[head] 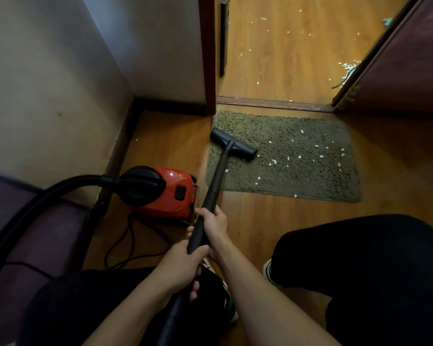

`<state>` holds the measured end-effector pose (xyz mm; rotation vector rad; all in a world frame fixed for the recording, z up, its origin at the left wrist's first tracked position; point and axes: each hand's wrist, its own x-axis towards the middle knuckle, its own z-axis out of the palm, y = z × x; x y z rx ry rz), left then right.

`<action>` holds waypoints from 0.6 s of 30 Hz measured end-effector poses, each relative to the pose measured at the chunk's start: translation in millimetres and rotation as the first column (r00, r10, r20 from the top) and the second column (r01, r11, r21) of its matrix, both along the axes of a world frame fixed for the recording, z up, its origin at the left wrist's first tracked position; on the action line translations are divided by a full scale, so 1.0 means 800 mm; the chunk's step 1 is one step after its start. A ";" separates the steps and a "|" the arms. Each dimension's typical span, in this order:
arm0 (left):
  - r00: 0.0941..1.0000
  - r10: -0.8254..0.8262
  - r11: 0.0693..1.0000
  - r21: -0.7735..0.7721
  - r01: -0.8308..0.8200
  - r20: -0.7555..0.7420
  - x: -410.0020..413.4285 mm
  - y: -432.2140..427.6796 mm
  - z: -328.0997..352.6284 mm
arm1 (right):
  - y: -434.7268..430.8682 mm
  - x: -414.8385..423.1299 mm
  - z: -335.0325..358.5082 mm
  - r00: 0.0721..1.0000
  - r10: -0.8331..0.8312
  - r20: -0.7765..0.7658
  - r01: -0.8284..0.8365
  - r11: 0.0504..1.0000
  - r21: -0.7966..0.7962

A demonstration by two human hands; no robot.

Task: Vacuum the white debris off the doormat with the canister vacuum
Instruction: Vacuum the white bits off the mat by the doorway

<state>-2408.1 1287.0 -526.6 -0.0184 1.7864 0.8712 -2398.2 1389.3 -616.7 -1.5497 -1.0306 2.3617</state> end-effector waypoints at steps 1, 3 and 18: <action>1.000 -0.007 1.000 -0.003 0.007 0.000 0.001 -0.008 0.005 | -0.009 0.001 0.001 1.000 -0.002 0.007 0.002 1.000 -0.001; 1.000 -0.026 1.000 -0.008 0.026 -0.002 0.002 -0.024 0.013 | -0.026 0.001 0.003 1.000 -0.014 0.012 0.014 1.000 -0.002; 0.998 -0.048 0.997 -0.058 0.051 0.047 0.016 -0.097 0.037 | -0.104 0.026 0.016 0.999 -0.046 0.015 0.047 0.997 -0.065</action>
